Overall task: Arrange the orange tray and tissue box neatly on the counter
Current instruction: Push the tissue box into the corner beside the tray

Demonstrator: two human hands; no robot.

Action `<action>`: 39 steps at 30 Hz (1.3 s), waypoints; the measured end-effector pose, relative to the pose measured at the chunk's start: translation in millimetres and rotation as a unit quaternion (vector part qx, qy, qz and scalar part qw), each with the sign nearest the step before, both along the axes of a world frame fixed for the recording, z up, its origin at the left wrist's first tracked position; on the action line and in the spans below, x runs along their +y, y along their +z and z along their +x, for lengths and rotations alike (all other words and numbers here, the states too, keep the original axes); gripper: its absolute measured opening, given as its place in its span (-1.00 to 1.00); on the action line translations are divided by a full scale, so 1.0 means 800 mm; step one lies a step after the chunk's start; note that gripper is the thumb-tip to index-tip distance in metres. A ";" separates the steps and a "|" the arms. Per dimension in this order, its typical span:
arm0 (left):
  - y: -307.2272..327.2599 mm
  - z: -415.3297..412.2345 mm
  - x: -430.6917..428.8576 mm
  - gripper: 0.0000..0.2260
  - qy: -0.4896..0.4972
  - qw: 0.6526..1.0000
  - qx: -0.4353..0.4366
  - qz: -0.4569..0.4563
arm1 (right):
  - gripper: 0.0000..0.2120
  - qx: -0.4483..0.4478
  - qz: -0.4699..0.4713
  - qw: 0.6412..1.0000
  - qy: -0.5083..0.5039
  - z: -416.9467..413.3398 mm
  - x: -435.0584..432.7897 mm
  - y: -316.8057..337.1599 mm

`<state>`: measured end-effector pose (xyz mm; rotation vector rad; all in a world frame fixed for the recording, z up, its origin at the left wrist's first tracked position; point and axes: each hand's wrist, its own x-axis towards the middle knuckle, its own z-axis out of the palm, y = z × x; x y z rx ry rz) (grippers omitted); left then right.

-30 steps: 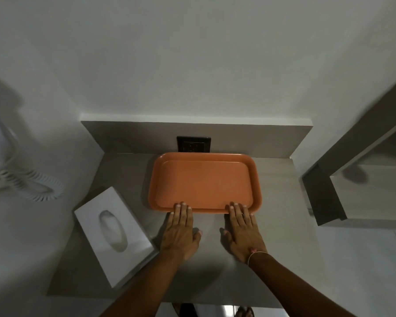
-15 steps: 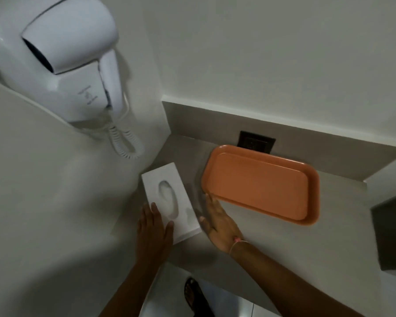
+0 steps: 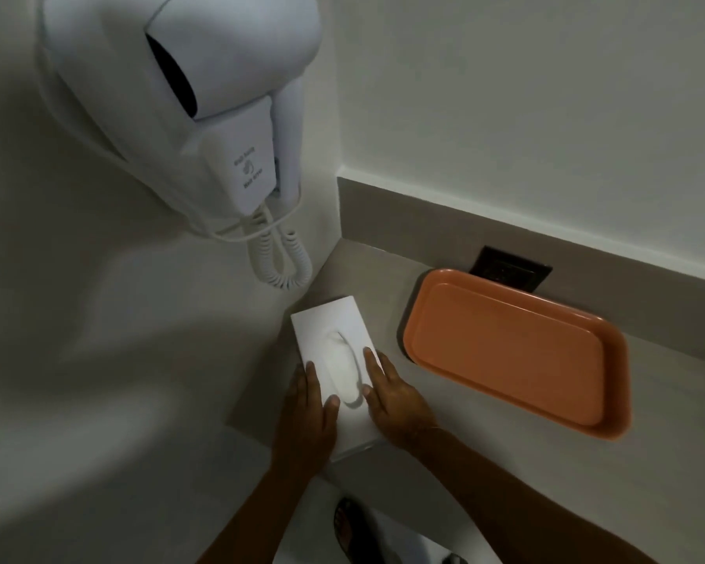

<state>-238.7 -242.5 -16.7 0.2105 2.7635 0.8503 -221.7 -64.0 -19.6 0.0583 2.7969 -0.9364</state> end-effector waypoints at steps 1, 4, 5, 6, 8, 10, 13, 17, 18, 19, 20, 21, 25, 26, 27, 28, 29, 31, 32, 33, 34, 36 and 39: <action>0.000 0.000 0.001 -0.35 0.001 1.000 0.004 0.001 | -0.44 0.006 0.005 1.000 -0.005 0.000 -0.002 -0.002; -0.001 0.001 -0.002 -0.37 -0.010 1.000 0.012 0.005 | -0.44 0.018 0.011 1.000 -0.017 -0.001 -0.010 -0.005; -0.002 0.000 -0.004 -0.37 -0.016 1.000 0.016 0.007 | -0.44 0.020 0.013 1.000 -0.019 -0.001 -0.012 -0.005; -0.003 -0.004 -0.007 -0.38 -0.021 1.000 0.019 0.009 | -0.44 0.019 0.015 0.999 -0.023 -0.002 -0.015 -0.005; -0.002 -0.015 -0.011 -0.39 -0.029 0.999 0.025 0.014 | -0.44 0.010 0.014 0.999 -0.040 -0.004 -0.019 -0.004; 0.003 -0.032 -0.014 -0.40 -0.047 0.998 0.030 0.016 | -0.43 0.005 0.002 0.998 -0.062 -0.010 -0.023 -0.002; 0.013 -0.072 -0.013 -0.43 -0.088 0.996 0.022 0.015 | -0.43 0.012 -0.007 0.996 -0.094 -0.033 -0.026 0.007; 0.030 -0.134 0.001 -0.43 -0.127 0.992 -0.015 -0.001 | -0.42 0.005 -0.001 0.989 -0.149 -0.073 -0.029 0.017; 0.034 -0.149 0.006 -0.43 -0.137 0.990 -0.022 -0.003 | -0.41 0.003 0.000 0.986 -0.164 -0.083 -0.030 0.019; 0.038 -0.162 0.011 -0.44 -0.145 0.989 -0.029 -0.006 | -0.41 0.004 -0.004 0.984 -0.178 -0.091 -0.032 0.021; 0.040 -0.175 0.015 -0.44 -0.152 0.988 -0.034 -0.011 | -0.41 0.005 -0.012 0.981 -0.194 -0.099 -0.033 0.022; 0.042 -0.187 0.018 -0.44 -0.156 0.987 -0.040 -0.015 | -0.42 0.006 -0.020 0.978 -0.208 -0.106 -0.035 0.023; 0.040 -0.225 0.028 -0.46 -0.162 0.985 -0.060 0.009 | -0.41 0.003 -0.024 0.970 -0.241 -0.135 -0.039 0.022; 0.037 -0.232 0.029 -0.47 -0.166 0.984 -0.063 0.016 | -0.41 0.000 -0.022 0.969 -0.247 -0.141 -0.039 0.021; 0.034 -0.237 0.030 -0.47 -0.170 0.983 -0.066 0.017 | -0.41 -0.002 -0.020 0.967 -0.252 -0.145 -0.040 0.020; 0.032 -0.241 0.030 -0.47 -0.172 0.983 -0.067 0.012 | -0.41 -0.005 -0.020 0.966 -0.257 -0.148 -0.041 0.018; 0.029 -0.243 0.030 -0.48 -0.172 0.983 -0.066 0.004 | -0.41 -0.009 -0.022 0.965 -0.260 -0.150 -0.043 0.017; 0.022 -0.246 0.029 -0.47 -0.169 0.983 -0.069 -0.002 | -0.40 -0.021 -0.022 0.965 -0.262 -0.150 -0.045 0.012; 0.019 -0.247 0.028 -0.47 -0.169 0.983 -0.073 -0.005 | -0.40 -0.025 -0.019 0.965 -0.261 -0.150 -0.046 0.010; 0.015 -0.248 0.028 -0.46 -0.173 0.982 -0.077 -0.016 | -0.39 -0.028 -0.016 0.966 -0.258 -0.150 -0.046 0.008; 0.012 -0.250 0.028 -0.46 -0.185 0.979 -0.075 -0.040 | -0.39 -0.030 -0.015 0.966 -0.256 -0.150 -0.045 0.006; 0.008 -0.253 0.030 -0.46 -0.207 0.971 -0.057 -0.107 | -0.38 -0.029 -0.025 0.968 -0.248 -0.151 -0.041 0.004; 0.010 -0.241 0.032 -0.48 -0.161 0.983 -0.030 -0.088 | -0.39 -0.014 -0.060 0.976 -0.207 -0.141 -0.027 0.000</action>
